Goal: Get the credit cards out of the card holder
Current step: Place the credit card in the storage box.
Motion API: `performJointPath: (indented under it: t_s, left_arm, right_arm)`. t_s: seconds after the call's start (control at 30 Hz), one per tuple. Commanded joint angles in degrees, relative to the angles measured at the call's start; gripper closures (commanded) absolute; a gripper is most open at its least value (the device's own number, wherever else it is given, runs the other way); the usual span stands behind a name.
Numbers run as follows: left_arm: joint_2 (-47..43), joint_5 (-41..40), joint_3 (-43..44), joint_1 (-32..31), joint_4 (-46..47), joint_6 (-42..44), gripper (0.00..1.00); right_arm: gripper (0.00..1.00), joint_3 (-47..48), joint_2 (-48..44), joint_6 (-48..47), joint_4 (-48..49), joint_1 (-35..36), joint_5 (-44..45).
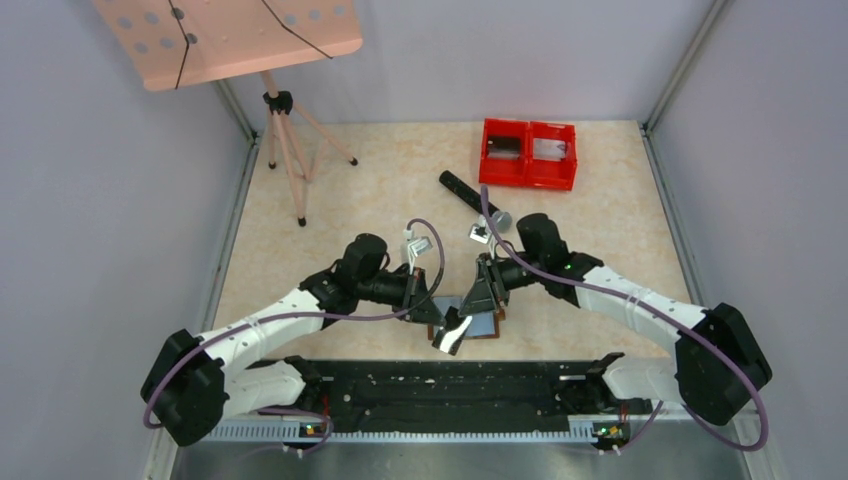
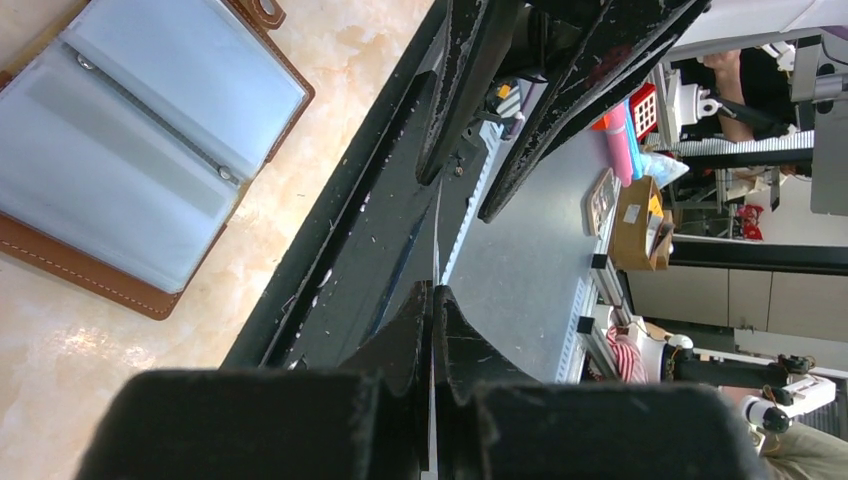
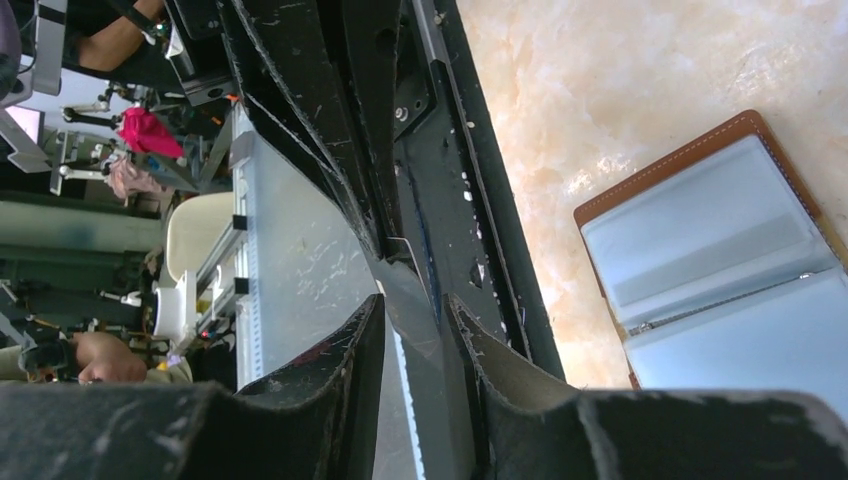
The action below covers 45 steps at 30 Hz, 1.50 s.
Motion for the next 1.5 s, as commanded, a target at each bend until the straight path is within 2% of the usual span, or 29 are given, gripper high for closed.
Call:
performJointPath:
  t_s: [0.0,0.07,0.17,0.27,0.33,0.43,0.5,0.57,0.67,0.8,0.83,0.97,1.0,1.03,1.13,1.3,1.37,1.47]
  left_arm:
    - [0.5,1.3,1.7,0.2,4.5,0.5,1.0]
    - [0.6,1.4,1.8,0.1,5.1,0.4,1.0]
    - [0.5,1.4,1.7,0.1,5.2,0.3,1.0]
    - [0.2,1.1,1.6,0.1,5.2,0.1,1.0]
    - [0.0,1.0,1.5,0.2,5.3,0.0,1.0]
    - [-0.2,1.5,1.3,0.1,6.2,-0.5,1.0]
    - [-0.2,1.6,1.2,0.1,6.4,-0.5,1.0]
    - [-0.2,1.9,1.2,0.2,6.4,-0.4,1.0]
    - [-0.2,1.9,1.4,0.1,6.4,-0.4,1.0]
    - [-0.3,-0.2,2.0,0.2,4.8,0.0,0.98]
    - [-0.4,-1.6,2.4,0.2,3.9,0.4,0.91]
    - [-0.8,-6.1,4.1,0.5,-2.0,2.4,0.54]
    - [-1.1,-6.8,4.3,0.6,-2.5,2.8,0.36]
    - [-1.5,-7.6,4.6,0.7,-3.1,3.1,0.23]
    - [-2.5,-11.7,6.0,0.9,-6.4,4.3,0.02]
    - [-4.9,-26.0,10.4,1.1,-16.1,7.6,0.01]
    - [-6.1,-34.7,12.1,1.1,-19.5,8.6,0.01]
    - [-8.4,-50.8,13.6,1.1,-23.7,8.7,0.01]
  right_arm:
    - [0.73,-0.8,-0.8,0.6,3.8,-0.3,-2.4]
    - [0.75,-1.0,-1.0,0.7,3.8,-0.3,-2.3]
    - [0.87,-1.1,-1.6,0.9,3.9,-0.3,-2.4]
    - [0.92,-1.2,-2.1,1.4,4.5,-0.3,-3.4]
    - [0.92,-1.5,-2.3,1.7,4.6,-0.3,-3.6]
    - [0.85,-1.9,-2.2,2.4,5.8,-0.3,-4.5]
    - [0.84,-2.2,-1.8,3.1,6.8,-0.2,-5.5]
    - [0.87,-2.4,-1.8,3.3,7.0,-0.3,-5.6]
    - [1.0,-2.3,-2.3,3.5,7.0,-0.3,-5.0]
    - [1.0,-2.1,-2.7,4.6,7.5,-0.3,-4.2]
    - [1.0,-2.0,-2.8,5.0,7.6,-0.3,-3.3]
    - [1.0,-1.0,-3.0,6.2,6.7,-0.3,1.7]
    - [1.0,-0.6,-2.9,6.7,6.5,-0.5,2.4]
    - [1.0,-0.4,-2.9,7.0,6.3,-0.6,2.8]
    - [1.0,1.2,-2.9,7.2,4.4,-1.8,4.0]
    - [1.0,3.9,-3.6,6.8,-1.5,-7.0,8.9]
    - [1.0,4.8,-3.8,7.8,-2.6,-10.0,11.3]
    - [1.0,8.4,-3.5,7.3,-7.0,-13.9,20.4]
